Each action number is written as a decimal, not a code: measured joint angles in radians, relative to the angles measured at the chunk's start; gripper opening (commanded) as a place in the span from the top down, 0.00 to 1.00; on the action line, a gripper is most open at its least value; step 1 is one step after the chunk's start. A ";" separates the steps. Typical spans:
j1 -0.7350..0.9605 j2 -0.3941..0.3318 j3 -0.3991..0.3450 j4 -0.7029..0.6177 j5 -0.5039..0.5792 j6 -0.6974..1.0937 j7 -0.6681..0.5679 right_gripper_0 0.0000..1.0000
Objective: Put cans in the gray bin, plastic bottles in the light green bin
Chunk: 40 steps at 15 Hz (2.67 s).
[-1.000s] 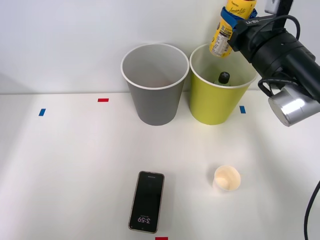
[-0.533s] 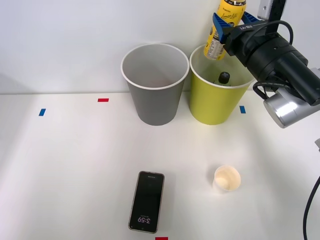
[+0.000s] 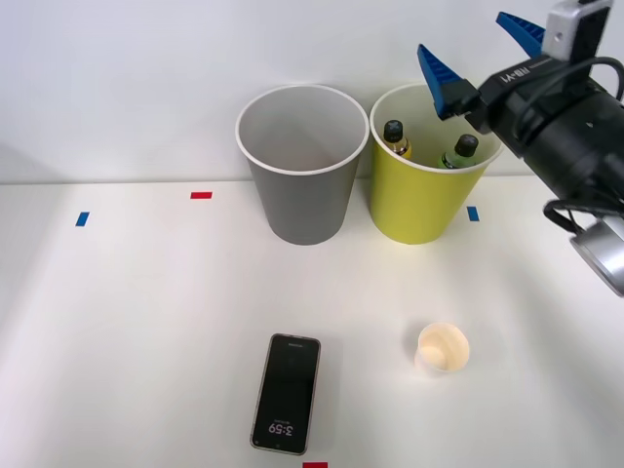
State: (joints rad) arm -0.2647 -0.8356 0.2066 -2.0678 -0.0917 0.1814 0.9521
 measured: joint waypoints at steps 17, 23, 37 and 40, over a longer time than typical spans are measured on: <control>0.938 0.310 -0.190 -0.319 -0.073 -0.236 -0.231 0.00; 0.905 0.475 -0.156 -0.178 -0.042 -0.238 -0.194 0.00; 0.962 0.658 -0.127 -0.017 0.093 -0.514 0.216 0.00; 1.083 0.613 -0.105 -0.013 0.041 -0.581 0.440 0.00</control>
State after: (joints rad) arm 0.8185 -0.2222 0.1019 -2.0810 -0.0508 -0.3997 1.3919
